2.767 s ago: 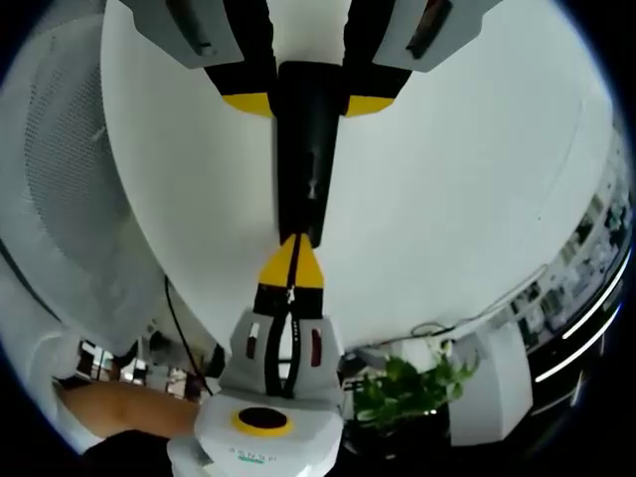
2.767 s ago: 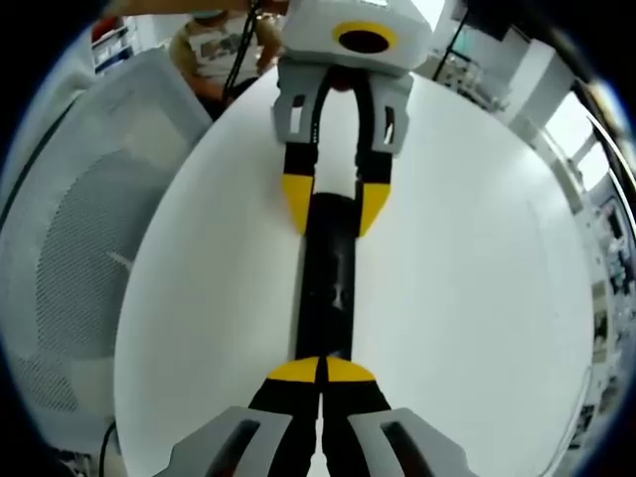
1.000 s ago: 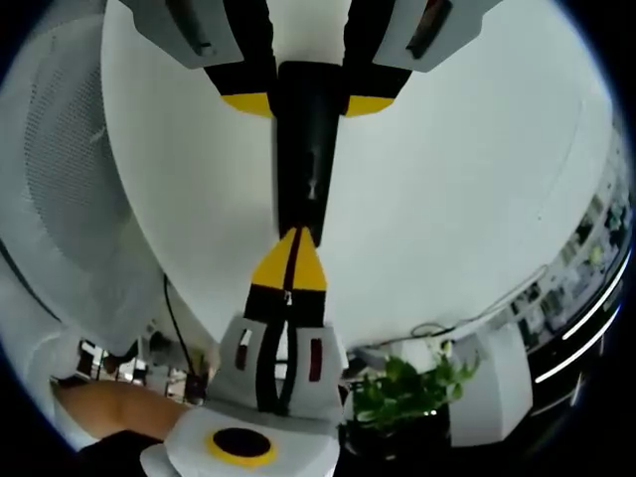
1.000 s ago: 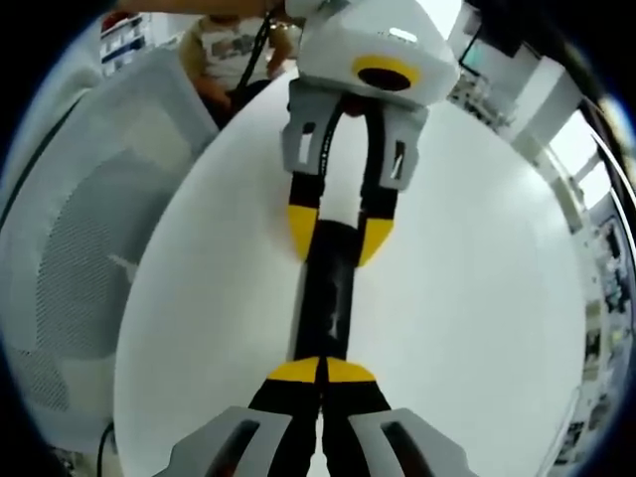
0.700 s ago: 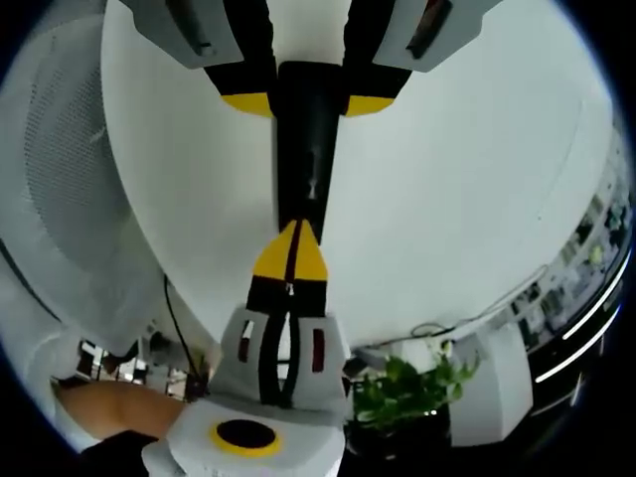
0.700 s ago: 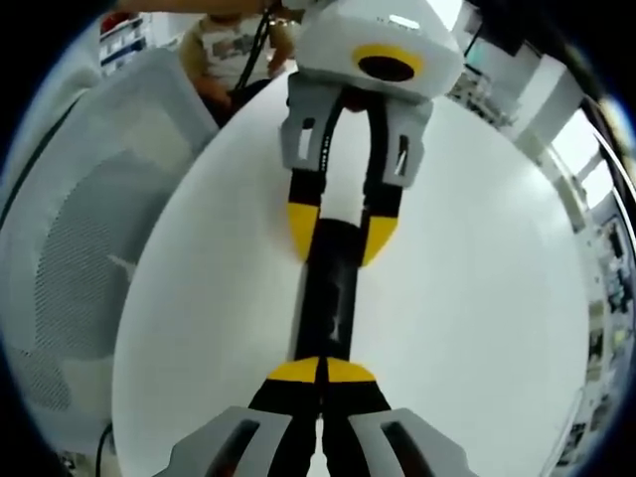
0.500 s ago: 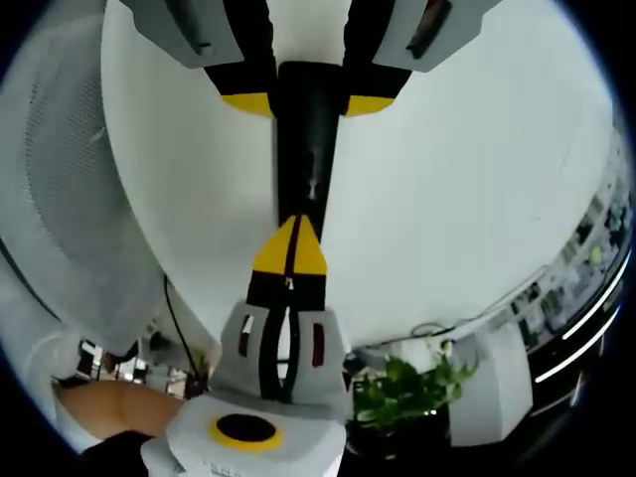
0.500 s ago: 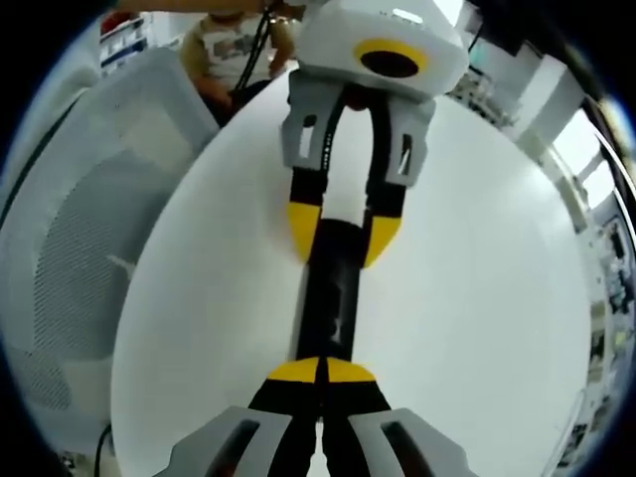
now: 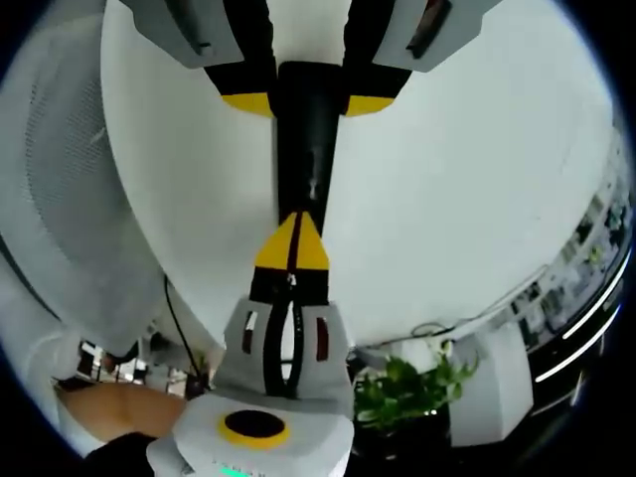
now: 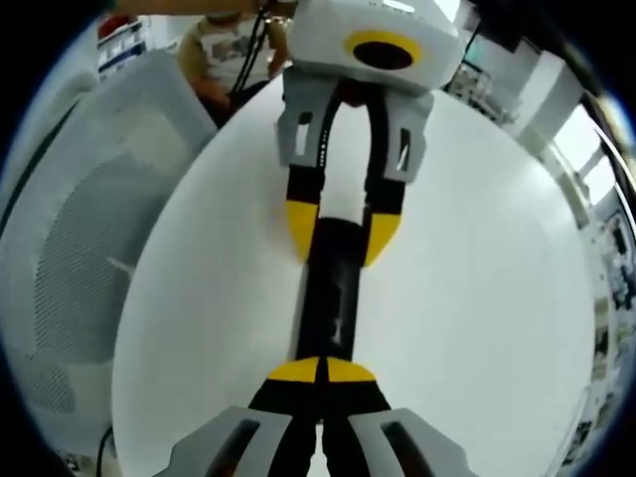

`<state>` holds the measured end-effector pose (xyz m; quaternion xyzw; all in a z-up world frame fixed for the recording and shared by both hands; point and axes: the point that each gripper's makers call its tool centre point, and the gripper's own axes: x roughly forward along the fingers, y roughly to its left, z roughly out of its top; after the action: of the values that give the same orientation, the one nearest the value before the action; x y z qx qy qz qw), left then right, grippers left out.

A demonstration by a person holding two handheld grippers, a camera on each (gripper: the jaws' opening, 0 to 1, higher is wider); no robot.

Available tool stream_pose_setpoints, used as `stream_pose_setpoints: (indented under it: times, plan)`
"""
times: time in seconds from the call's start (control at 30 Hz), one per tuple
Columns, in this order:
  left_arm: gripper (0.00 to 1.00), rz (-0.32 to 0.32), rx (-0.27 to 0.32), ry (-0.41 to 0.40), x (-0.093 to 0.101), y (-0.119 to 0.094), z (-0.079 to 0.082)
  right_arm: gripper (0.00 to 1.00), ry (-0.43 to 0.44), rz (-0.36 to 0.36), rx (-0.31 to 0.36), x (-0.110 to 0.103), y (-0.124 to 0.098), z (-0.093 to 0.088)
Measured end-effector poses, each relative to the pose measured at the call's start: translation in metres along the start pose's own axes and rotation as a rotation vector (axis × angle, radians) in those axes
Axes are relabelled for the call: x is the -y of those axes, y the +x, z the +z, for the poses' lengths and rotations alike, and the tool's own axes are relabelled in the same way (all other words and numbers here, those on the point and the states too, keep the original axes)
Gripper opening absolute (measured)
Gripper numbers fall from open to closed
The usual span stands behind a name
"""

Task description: Press the specified remote control buttons in sequence, fully releasing each button before pressing the next.

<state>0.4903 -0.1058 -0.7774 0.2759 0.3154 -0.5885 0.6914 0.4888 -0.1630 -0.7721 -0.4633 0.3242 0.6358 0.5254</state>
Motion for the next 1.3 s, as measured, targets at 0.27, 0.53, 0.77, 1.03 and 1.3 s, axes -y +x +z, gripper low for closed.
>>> stream_pose_setpoints:
  times: [0.27, 0.53, 0.77, 1.03, 1.3]
  plan:
    - [0.24, -0.002, 0.007, 0.002, 0.0004, -0.0004, 0.0, 0.0, -0.003, 0.01, -0.031, -0.0001, 0.0018, 0.0005]
    - [0.24, -0.001, 0.011, 0.001, 0.0006, -0.0005, -0.0001, 0.0, -0.008, 0.045, -0.07, 0.0012, 0.0024, -0.0007]
    - [0.24, -0.003, 0.014, 0.003, 0.0002, -0.0003, -0.0004, 0.0, -0.002, 0.047, -0.066, 0.0009, 0.0026, -0.0007]
    - [0.24, -0.001, 0.012, 0.001, 0.0004, -0.0003, -0.0005, 0.0, -0.008, 0.045, -0.059, 0.0002, 0.0025, -0.0011]
    - [0.24, 0.003, 0.011, -0.002, 0.0004, -0.0002, -0.0004, 0.0, 0.006, 0.002, -0.014, 0.0001, 0.001, -0.0012]
